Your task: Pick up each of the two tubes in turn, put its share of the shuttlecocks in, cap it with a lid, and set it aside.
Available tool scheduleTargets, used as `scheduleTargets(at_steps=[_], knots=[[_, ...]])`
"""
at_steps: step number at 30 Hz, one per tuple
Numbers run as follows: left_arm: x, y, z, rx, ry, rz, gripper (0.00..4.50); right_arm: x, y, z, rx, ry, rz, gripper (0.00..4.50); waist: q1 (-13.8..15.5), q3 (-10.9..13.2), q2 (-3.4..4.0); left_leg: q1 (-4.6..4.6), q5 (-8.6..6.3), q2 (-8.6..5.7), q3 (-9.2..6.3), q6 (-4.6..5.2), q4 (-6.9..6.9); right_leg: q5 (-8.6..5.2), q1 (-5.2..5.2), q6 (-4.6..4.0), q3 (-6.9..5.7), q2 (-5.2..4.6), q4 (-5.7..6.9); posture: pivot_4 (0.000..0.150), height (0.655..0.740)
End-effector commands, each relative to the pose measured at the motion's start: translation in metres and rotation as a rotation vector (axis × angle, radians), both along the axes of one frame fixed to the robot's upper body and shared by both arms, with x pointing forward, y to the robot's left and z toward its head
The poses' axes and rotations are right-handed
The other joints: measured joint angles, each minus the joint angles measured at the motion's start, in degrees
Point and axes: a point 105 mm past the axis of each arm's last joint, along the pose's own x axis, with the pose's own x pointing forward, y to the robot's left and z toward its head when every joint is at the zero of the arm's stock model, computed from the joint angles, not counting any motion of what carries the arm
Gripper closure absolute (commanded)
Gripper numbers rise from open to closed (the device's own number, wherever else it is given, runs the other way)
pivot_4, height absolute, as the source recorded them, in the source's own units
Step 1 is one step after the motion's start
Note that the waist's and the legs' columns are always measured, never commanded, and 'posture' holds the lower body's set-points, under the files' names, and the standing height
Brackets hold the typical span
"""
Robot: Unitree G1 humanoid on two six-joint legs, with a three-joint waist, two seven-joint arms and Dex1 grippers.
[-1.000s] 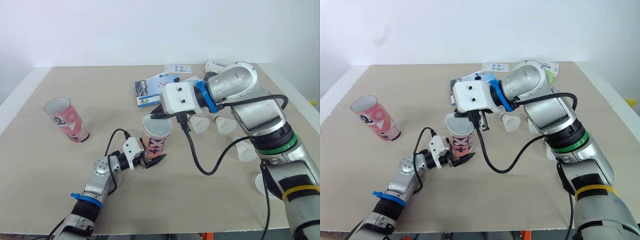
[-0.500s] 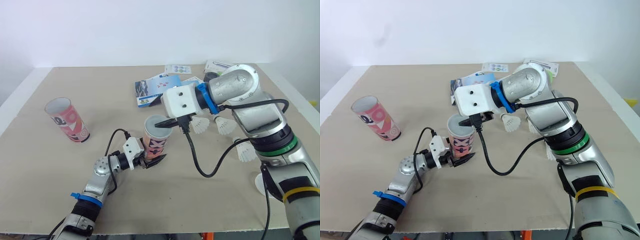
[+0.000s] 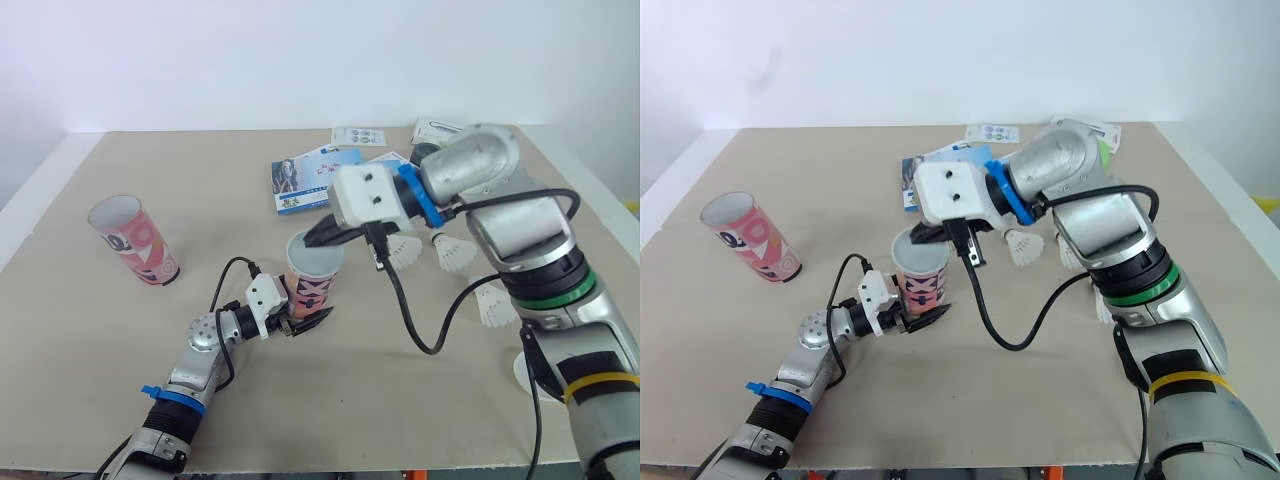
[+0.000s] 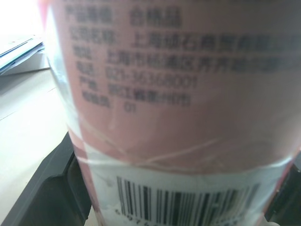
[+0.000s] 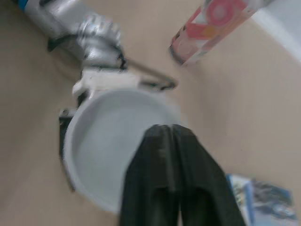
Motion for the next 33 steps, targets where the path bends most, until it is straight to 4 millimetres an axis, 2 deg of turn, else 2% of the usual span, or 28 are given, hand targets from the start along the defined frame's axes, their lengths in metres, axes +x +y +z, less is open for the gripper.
scheduleTargets(at_steps=[1, 5, 8, 9, 10, 14, 17, 20, 22, 23, 25, 29, 33], knots=[[-0.001, 0.008, -0.018, 0.020, 0.073, 0.037, 0.50, -0.003, 0.003, -0.011, -0.062, -0.043, 0.016, 4.35, 0.00, -0.02, 0.04, 0.01, 0.00, 0.00, 0.00, 0.00, -0.01, -0.01, 0.00, -0.01, 0.00, 0.00, 0.00, 0.150, 0.7400], [-0.002, 0.008, -0.019, 0.023, 0.082, 0.030, 0.50, -0.002, -0.002, -0.035, -0.143, -0.031, 0.008, 4.35, -0.02, -0.14, 0.04, 0.12, 0.00, 0.01, 0.00, 0.00, -0.04, -0.02, 0.08, -0.03, -0.01, 0.02, 0.00, 0.150, 0.7400], [-0.003, 0.008, -0.019, 0.024, 0.089, 0.024, 0.50, -0.007, -0.002, -0.041, -0.153, -0.012, 0.028, 4.35, -0.03, -0.35, 0.03, 0.15, 0.00, 0.01, 0.01, 0.00, -0.07, -0.05, 0.10, -0.04, -0.01, 0.02, -0.01, 0.150, 0.7400], [-0.004, 0.008, -0.019, 0.028, 0.090, 0.021, 0.50, -0.008, 0.000, -0.034, -0.102, -0.004, 0.031, 4.35, -0.03, -0.40, 0.02, 0.18, 0.00, 0.01, 0.02, -0.01, -0.09, -0.07, 0.11, -0.04, -0.01, 0.01, -0.02, 0.150, 0.7400], [-0.004, 0.009, -0.018, 0.030, 0.090, 0.020, 0.25, -0.006, 0.004, -0.019, -0.012, 0.006, 0.021, 4.45, -0.03, -0.40, 0.00, 0.20, -0.01, 0.01, 0.02, -0.01, -0.11, -0.08, 0.12, -0.05, 0.00, 0.01, -0.02, 0.150, 0.7400], [-0.005, 0.016, -0.014, 0.045, 0.090, 0.015, 0.25, -0.005, 0.003, 0.028, 0.271, 0.064, -0.007, 4.45, -0.10, -0.24, -0.15, 0.09, -0.01, 0.07, -0.01, -0.01, -0.14, -0.07, 0.00, -0.10, -0.01, 0.07, 0.00, 0.150, 0.7400], [-0.008, 0.026, -0.007, 0.069, 0.086, 0.001, 0.00, -0.010, -0.012, 0.046, 0.430, 0.174, -0.022, 3.52, -0.07, -0.18, -0.25, -0.10, -0.01, 0.10, -0.09, -0.02, -0.15, -0.10, -0.11, -0.16, -0.07, 0.08, -0.01, 0.150, 0.7400], [-0.012, 0.038, -0.002, 0.107, 0.090, -0.016, 0.00, -0.012, -0.031, 0.049, 0.493, 0.246, -0.069, 2.14, -0.06, -0.15, -0.30, -0.11, -0.10, 0.09, -0.11, 0.00, -0.19, -0.23, -0.11, -0.19, -0.10, 0.02, -0.03, 0.150, 0.7400], [-0.015, 0.050, 0.000, 0.137, 0.100, -0.018, 0.00, -0.014, -0.048, 0.033, 0.479, 0.289, -0.121, 0.99, -0.07, -0.13, -0.33, -0.15, -0.16, 0.10, -0.11, 0.04, -0.23, -0.33, -0.14, -0.21, -0.11, 0.01, -0.04, 0.150, 0.7400], [-0.017, 0.056, 0.001, 0.150, 0.104, -0.017, 0.00, -0.016, -0.053, 0.024, 0.466, 0.306, -0.142, 0.87, -0.04, -0.11, -0.34, -0.14, -0.18, 0.10, -0.11, 0.04, -0.23, -0.36, -0.14, -0.22, -0.11, 0.01, -0.04, 0.150, 0.7400], [-0.021, 0.068, 0.004, 0.172, 0.116, -0.014, 0.00, -0.019, -0.063, -0.002, 0.420, 0.335, -0.190, 0.03, -0.07, -0.05, -0.46, -0.16, -0.25, 0.11, -0.18, 0.10, -0.28, -0.49, -0.15, -0.29, -0.18, 0.02, -0.04, 0.150, 0.7400], [-0.033, 0.092, 0.020, 0.184, 0.147, -0.012, 0.00, -0.028, -0.073, -0.060, 0.380, 0.425, -0.270, 0.03, -0.17, 0.01, -0.49, -0.22, -0.41, 0.19, -0.11, 0.14, -0.32, -0.63, -0.31, -0.37, -0.11, 0.08, 0.01, 0.150, 0.7400], [-0.038, 0.090, 0.054, 0.140, 0.160, -0.063, 0.00, -0.028, -0.064, -0.104, 0.410, 0.439, -0.317, 0.03, -0.03, 0.12, -0.62, -0.80, -0.36, 0.20, -0.22, 0.06, -0.21, -0.63, -0.80, -0.35, -0.23, 0.05, 0.13, 0.150, 0.7400]])
